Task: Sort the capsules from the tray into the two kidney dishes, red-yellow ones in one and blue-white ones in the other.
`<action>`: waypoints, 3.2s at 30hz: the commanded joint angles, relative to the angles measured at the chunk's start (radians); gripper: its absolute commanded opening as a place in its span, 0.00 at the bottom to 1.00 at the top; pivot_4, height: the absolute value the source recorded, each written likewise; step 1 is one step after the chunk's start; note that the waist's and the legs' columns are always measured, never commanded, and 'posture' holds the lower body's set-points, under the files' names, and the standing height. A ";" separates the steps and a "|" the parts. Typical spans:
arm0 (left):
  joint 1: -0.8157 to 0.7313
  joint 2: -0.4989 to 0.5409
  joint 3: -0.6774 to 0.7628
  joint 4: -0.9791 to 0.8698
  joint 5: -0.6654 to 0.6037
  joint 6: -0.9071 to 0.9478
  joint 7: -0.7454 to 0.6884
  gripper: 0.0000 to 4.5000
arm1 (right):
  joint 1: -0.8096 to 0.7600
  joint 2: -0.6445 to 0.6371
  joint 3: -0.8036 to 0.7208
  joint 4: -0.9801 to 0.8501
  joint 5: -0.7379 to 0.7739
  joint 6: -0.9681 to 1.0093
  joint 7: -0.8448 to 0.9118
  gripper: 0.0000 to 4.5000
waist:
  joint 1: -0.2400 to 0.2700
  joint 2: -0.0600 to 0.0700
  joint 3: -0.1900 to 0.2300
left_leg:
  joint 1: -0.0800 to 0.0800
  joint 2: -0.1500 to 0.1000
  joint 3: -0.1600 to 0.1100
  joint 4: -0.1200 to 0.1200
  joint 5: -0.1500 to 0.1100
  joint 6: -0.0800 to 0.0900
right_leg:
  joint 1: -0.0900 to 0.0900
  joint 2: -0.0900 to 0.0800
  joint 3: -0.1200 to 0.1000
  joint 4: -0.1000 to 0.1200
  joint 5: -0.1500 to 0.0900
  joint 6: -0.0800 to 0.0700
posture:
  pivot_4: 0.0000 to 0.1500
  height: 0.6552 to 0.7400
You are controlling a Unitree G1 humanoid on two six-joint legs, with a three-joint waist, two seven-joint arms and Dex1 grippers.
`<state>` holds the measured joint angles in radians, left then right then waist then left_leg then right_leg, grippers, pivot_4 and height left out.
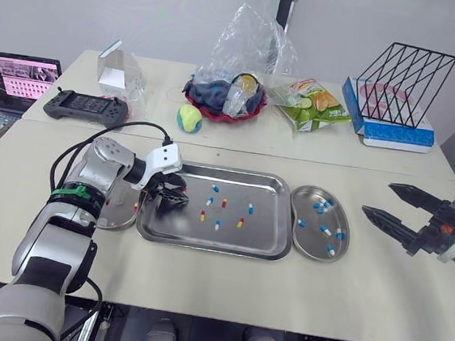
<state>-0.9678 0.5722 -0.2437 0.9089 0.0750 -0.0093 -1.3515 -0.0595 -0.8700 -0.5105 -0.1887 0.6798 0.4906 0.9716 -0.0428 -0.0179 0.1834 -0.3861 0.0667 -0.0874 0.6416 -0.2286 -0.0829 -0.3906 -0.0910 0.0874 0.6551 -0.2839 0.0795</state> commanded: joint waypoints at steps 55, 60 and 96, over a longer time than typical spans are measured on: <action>-0.020 0.014 0.061 -0.090 -0.041 0.094 -0.038 0.30 | -0.049 0.002 0.023 0.041 -0.019 -0.025 0.029 1.00 | 0.000 0.000 0.000 | -0.001 0.000 0.000 0.000 0.000 0.000 | 0.000 0.000 0.000 0.000 0.000 0.000 | 1.00 0.98; -0.025 0.020 0.063 -0.101 -0.056 0.107 -0.051 0.68 | -0.050 0.002 0.025 0.040 -0.019 -0.024 0.029 1.00 | 0.000 0.000 0.000 | -0.001 0.000 0.000 0.000 0.000 0.000 | 0.000 0.000 0.000 0.000 0.000 0.000 | 1.00 0.98; 0.125 0.222 0.204 -0.386 -0.261 0.240 -0.173 0.99 | -0.040 -0.017 0.009 0.021 0.004 0.007 0.066 1.00 | -0.003 0.000 0.000 | 0.000 0.000 0.000 0.000 0.000 0.000 | 0.000 0.000 0.000 0.000 0.000 0.000 | 1.00 0.98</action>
<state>-0.8413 0.7753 -0.0744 0.5738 -0.1576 0.2178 -1.5255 -0.0953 -0.8702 -0.4705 -0.1427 0.6560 0.4927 1.0302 -0.0455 -0.0178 0.1835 -0.3863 0.0670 -0.0879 0.6416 -0.2288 -0.0827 -0.3909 -0.0910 0.0872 0.6552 -0.2839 0.0795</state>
